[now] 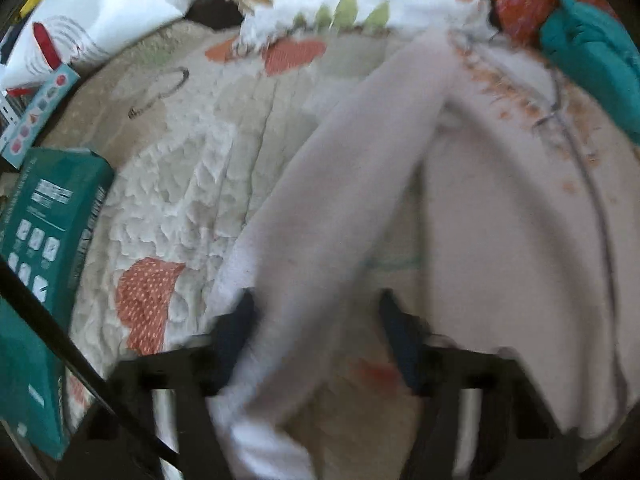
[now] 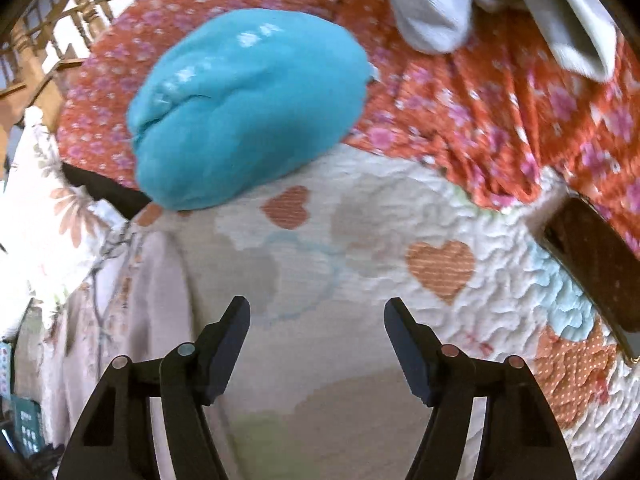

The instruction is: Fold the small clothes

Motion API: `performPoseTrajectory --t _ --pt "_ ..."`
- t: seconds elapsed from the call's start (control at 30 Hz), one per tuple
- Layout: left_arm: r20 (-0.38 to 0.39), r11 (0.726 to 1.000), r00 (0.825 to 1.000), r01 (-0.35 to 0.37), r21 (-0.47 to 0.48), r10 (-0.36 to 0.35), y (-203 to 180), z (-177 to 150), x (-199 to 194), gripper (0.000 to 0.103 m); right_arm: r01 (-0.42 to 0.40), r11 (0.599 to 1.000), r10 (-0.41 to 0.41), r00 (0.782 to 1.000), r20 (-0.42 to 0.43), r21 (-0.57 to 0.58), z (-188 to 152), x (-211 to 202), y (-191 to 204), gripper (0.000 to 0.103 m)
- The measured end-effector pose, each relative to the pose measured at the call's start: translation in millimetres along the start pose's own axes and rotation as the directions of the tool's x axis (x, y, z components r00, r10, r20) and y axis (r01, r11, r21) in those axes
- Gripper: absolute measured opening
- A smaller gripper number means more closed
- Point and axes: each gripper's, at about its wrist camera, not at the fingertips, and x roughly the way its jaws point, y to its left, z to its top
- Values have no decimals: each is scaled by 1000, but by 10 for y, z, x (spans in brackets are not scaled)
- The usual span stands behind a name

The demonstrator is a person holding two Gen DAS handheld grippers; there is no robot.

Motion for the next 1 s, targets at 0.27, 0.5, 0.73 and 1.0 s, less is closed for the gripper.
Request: performPoseTrajectory --t 0.27,0.5,0.73,1.0 --pt "44 956 998 -34 -290 48 876 646 86 7 -19 997 17 999 -27 -75 -34 44 371 75" --pt "108 885 993 16 -466 39 1230 869 -55 16 -4 983 -7 998 -61 -182 -124 174 585 75" --pt "165 931 979 165 -325 -116 624 328 -469 34 -71 971 51 994 -94 -227 -213 115 650 75" --pt "72 914 946 324 -243 -316 -194 -471 -434 37 -126 938 78 984 -158 -322 -732 -176 643 75"
